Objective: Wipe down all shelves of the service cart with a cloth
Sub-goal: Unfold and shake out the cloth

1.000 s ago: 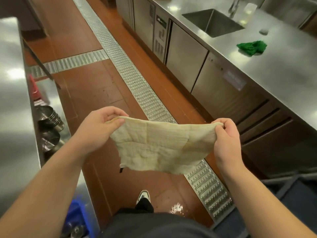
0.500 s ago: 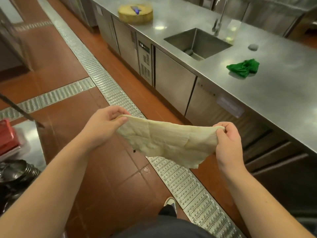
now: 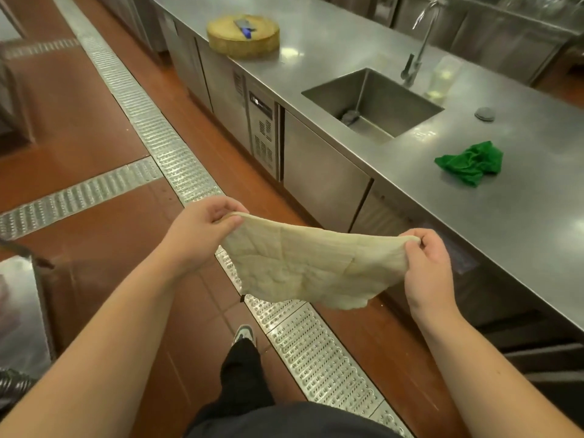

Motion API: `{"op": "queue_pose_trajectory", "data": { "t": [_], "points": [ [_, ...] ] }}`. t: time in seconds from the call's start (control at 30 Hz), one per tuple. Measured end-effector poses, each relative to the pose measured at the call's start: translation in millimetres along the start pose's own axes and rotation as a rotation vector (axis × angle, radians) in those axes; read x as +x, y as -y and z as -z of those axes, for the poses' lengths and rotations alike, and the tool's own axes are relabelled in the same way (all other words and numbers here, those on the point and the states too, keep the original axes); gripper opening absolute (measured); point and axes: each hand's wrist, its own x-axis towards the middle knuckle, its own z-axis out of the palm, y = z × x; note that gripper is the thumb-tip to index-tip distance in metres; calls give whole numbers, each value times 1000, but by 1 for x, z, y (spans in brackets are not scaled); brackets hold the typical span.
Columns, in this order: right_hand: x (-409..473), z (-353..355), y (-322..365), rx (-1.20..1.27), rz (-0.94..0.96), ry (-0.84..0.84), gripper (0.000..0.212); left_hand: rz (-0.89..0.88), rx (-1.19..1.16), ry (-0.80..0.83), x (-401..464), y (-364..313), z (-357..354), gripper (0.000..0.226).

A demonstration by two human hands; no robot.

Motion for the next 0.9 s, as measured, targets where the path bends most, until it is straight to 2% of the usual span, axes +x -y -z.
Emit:
{"op": "queue_pose_trajectory", "data": {
  "t": [0.4, 0.77, 0.9],
  "points": [
    [141, -127, 28, -35, -50, -182, 20, -64, 76, 249, 248, 25, 49, 10],
    [281, -169, -7, 68, -144, -240, 19, -147, 138, 294, 452, 2, -7, 11],
    [348, -183, -29, 75, -168, -167, 20, -141, 180, 334, 528, 6, -32, 13]
  ]
}}
